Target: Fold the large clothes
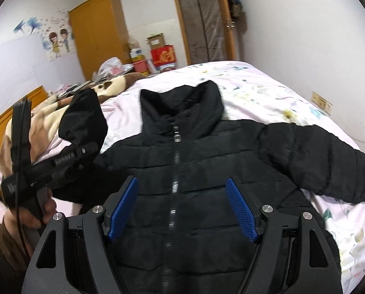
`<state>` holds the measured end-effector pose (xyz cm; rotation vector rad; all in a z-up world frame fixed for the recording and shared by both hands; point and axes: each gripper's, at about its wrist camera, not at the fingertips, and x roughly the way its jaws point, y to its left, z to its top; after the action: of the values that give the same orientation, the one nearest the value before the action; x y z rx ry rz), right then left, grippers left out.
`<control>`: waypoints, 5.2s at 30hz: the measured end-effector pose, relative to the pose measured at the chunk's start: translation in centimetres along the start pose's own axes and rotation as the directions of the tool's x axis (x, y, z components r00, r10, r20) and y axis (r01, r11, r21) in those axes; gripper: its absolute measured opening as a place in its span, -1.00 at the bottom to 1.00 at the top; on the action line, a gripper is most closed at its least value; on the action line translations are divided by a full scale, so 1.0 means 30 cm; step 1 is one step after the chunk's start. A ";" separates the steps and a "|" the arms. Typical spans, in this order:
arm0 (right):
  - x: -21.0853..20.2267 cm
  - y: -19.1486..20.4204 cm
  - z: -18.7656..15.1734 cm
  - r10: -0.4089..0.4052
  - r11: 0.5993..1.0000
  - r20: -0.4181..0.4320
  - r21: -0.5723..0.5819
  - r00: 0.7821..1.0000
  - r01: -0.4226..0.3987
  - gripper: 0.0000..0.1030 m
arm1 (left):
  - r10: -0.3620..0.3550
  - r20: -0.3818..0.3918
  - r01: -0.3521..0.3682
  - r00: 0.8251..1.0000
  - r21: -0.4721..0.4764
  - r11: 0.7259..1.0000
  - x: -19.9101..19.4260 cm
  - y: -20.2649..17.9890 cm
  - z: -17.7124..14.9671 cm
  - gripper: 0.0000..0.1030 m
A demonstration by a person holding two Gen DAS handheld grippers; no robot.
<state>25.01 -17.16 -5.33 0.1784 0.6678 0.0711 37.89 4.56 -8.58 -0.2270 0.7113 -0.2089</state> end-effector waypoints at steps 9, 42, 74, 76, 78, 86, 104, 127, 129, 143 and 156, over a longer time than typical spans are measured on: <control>0.109 -0.121 0.005 -0.054 0.997 -0.064 0.051 0.996 0.058 0.44 | -0.083 -0.209 0.101 0.974 0.078 0.992 0.182 -0.064 -0.152 0.21; 0.508 0.059 0.023 0.240 0.970 -0.247 0.108 0.939 -0.220 -0.92 | 0.174 -0.059 -0.174 0.983 0.012 0.985 -0.089 0.370 -0.029 0.59; 0.496 -0.347 0.066 -0.099 0.992 -0.209 0.050 0.973 0.112 -0.89 | 0.271 -0.231 -0.260 0.934 0.078 0.962 0.376 0.265 0.057 0.65; 0.515 -0.340 0.062 -0.143 0.989 -0.214 0.003 0.966 0.147 -0.89 | 0.269 -0.271 -0.263 0.924 0.057 0.963 0.412 0.287 0.057 0.75; 0.527 -0.339 0.058 -0.157 0.987 -0.219 -0.018 0.963 0.157 -0.89 | 0.254 -0.299 -0.263 0.920 0.008 0.965 0.432 0.313 0.055 0.80; 0.520 -0.335 0.058 -0.253 0.967 -0.218 -0.088 0.943 0.239 -0.61 | 0.271 -0.295 -0.281 0.916 0.009 0.960 0.438 0.316 0.046 0.87; 0.347 -0.376 0.048 -0.234 0.971 -0.200 0.008 0.951 0.240 -0.15 | 0.228 -0.135 -0.228 0.964 0.012 0.974 0.103 0.128 0.052 0.87; -0.368 -1.187 -0.182 -0.567 0.687 -0.229 0.399 0.791 0.607 0.34 | -0.065 -0.214 0.090 0.975 0.112 0.990 0.045 -0.500 -0.149 0.87; -0.376 -1.234 -0.202 -0.555 0.678 -0.238 0.425 0.797 0.599 0.39 | -0.081 -0.229 0.112 0.970 0.126 0.986 0.057 -0.539 -0.170 0.87; -0.315 -1.453 -0.251 -0.429 0.623 -0.274 0.601 0.861 0.502 0.44 | -0.073 -0.287 0.118 0.955 0.146 0.982 0.118 -0.595 -0.225 0.87; -0.306 -1.423 -0.205 -0.477 0.627 -0.249 0.576 0.843 0.524 -0.59 | -0.054 -0.305 0.098 0.951 0.130 0.987 0.129 -0.546 -0.239 0.87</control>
<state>14.34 -59.37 -12.48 0.6348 0.7773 -0.7137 34.15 -13.07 -11.73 -0.0843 0.9867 -0.3731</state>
